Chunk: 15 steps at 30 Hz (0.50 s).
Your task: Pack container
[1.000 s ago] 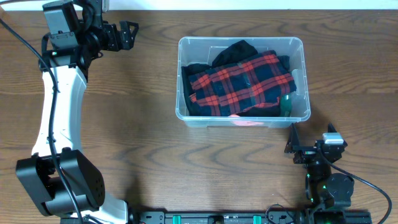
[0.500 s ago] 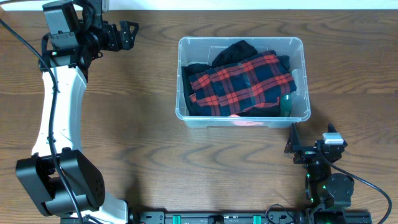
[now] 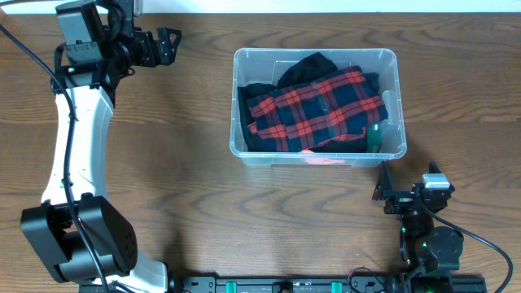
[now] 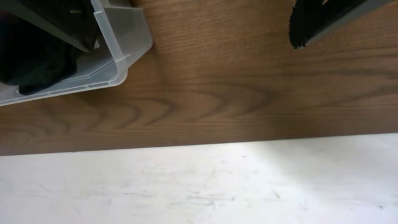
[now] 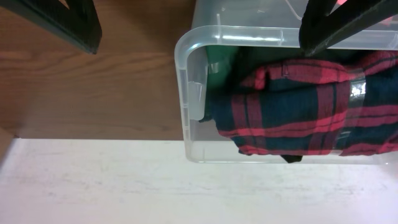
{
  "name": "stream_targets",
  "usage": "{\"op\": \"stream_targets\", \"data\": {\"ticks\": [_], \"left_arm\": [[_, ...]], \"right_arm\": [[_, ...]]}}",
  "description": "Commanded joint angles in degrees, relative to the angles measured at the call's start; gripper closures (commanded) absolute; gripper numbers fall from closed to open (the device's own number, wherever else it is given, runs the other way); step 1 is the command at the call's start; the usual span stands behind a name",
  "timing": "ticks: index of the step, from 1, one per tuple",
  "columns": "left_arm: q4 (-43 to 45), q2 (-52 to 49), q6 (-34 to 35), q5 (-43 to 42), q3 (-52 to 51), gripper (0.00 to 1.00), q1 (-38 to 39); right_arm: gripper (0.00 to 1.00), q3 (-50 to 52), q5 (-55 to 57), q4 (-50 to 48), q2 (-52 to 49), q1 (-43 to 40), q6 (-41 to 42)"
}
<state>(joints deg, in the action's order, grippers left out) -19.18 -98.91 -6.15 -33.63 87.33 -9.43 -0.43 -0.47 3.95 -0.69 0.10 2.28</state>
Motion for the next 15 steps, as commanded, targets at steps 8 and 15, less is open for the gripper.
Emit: {"op": "stream_targets", "data": {"ticks": [8,15], "left_arm": [[-0.81,0.42,0.26,0.96,-1.44,0.02,-0.15],[-9.79,2.01,0.24,0.96,-1.84,0.02,-0.13]], "right_arm": [[0.01,0.11,-0.42,0.20,0.37,-0.57,-1.09],[0.01,0.11,-0.42,0.17,0.37,-0.57,-1.09]]}}
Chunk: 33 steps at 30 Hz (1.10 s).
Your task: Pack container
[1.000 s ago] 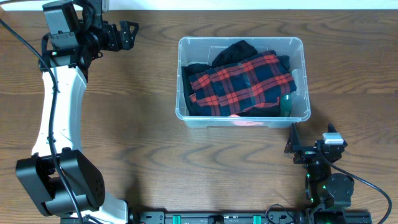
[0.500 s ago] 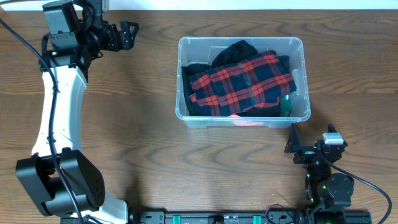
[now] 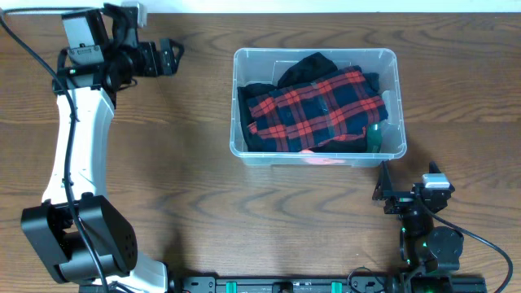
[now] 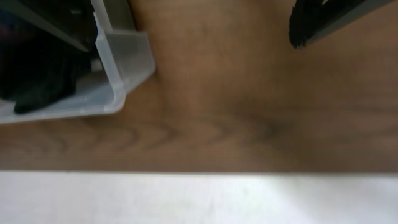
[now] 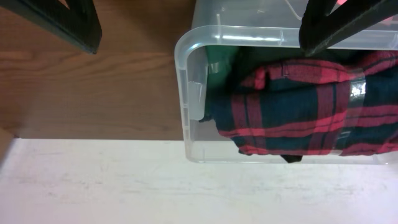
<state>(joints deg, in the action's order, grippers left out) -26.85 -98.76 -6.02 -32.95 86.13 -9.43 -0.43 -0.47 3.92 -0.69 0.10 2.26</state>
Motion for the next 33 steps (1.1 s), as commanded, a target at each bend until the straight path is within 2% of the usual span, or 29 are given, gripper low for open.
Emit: {"op": "stream_targets", "data": {"ticks": [1,10,14,24,33], "left_arm": [[-3.74,2.16,0.13,0.28,-0.63,0.02,-0.13],[-20.37,5.57,0.11,8.33,-0.94,0.02,-0.13],[-20.22,8.31,0.09,9.68,-5.18,0.02,-0.13],[-6.71,22.77,0.11,9.68,-31.06,0.02,-0.13],[15.28,39.41,0.11,9.68,-58.42,0.02,-0.13]], "right_arm": [[0.01,0.11,-0.42,0.20,0.37,-0.57,-1.07],[0.01,0.11,-0.42,0.22,0.37,-0.57,-1.07],[0.01,0.11,-0.42,0.22,0.37,-0.57,-1.07],[0.01,0.11,-0.42,0.22,0.37,-0.57,-1.07],[0.01,0.11,-0.42,0.22,0.37,-0.57,-1.07]]}}
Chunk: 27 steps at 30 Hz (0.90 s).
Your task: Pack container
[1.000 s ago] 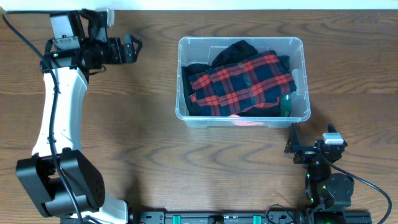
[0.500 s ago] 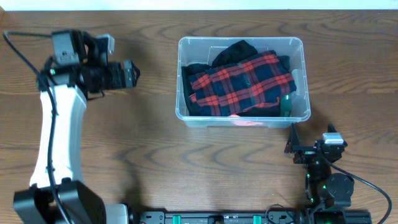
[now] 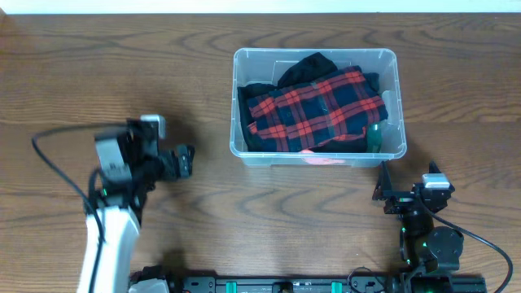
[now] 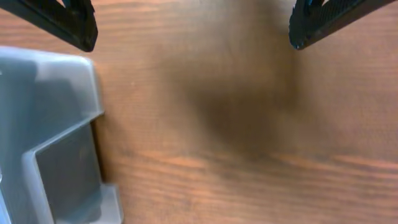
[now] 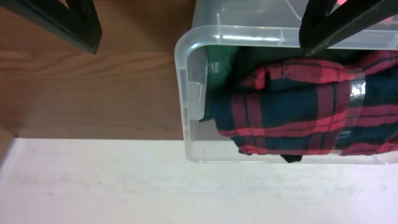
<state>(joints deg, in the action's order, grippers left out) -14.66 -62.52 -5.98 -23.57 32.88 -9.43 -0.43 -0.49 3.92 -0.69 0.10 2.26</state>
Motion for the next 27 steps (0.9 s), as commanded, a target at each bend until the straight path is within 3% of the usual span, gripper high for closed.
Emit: {"op": "stream_targets", "data": {"ticks": [1,9,27], "left_arm": [[5.86,4.79,0.04,0.31,-7.96,0.02,-0.13],[20.87,14.21,0.07,0.28,-23.87,0.02,-0.13],[23.30,23.93,0.04,1.05,-32.65,0.02,0.42]], "right_arm": [[0.01,0.11,-0.39,0.22,0.37,-0.57,-1.07],[0.01,0.11,-0.39,0.22,0.37,-0.57,-1.07],[0.01,0.11,-0.39,0.22,0.37,-0.57,-1.07]]}}
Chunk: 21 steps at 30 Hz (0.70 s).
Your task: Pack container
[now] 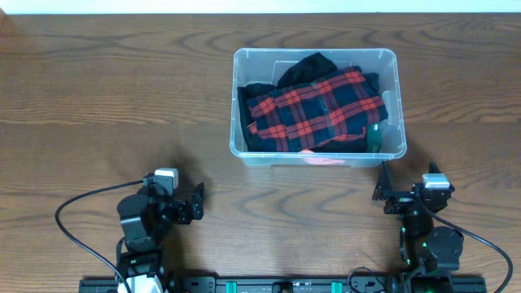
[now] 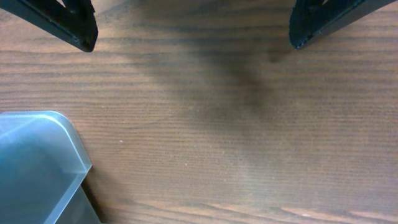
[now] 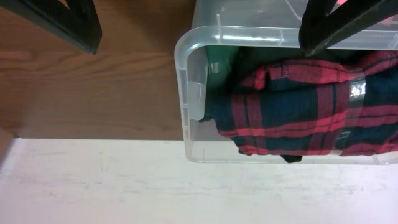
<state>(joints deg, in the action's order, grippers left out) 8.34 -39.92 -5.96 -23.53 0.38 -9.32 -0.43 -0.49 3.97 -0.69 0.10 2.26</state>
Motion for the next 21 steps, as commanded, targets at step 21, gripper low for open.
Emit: {"op": "stream_targets", "data": {"ticks": [21], "left_arm": [[-11.32,24.02,0.04,10.93,-0.15,0.02,6.84]], "right_arm": [[0.01,0.11,-0.39,0.17,0.37,-0.57,-1.07]]}}
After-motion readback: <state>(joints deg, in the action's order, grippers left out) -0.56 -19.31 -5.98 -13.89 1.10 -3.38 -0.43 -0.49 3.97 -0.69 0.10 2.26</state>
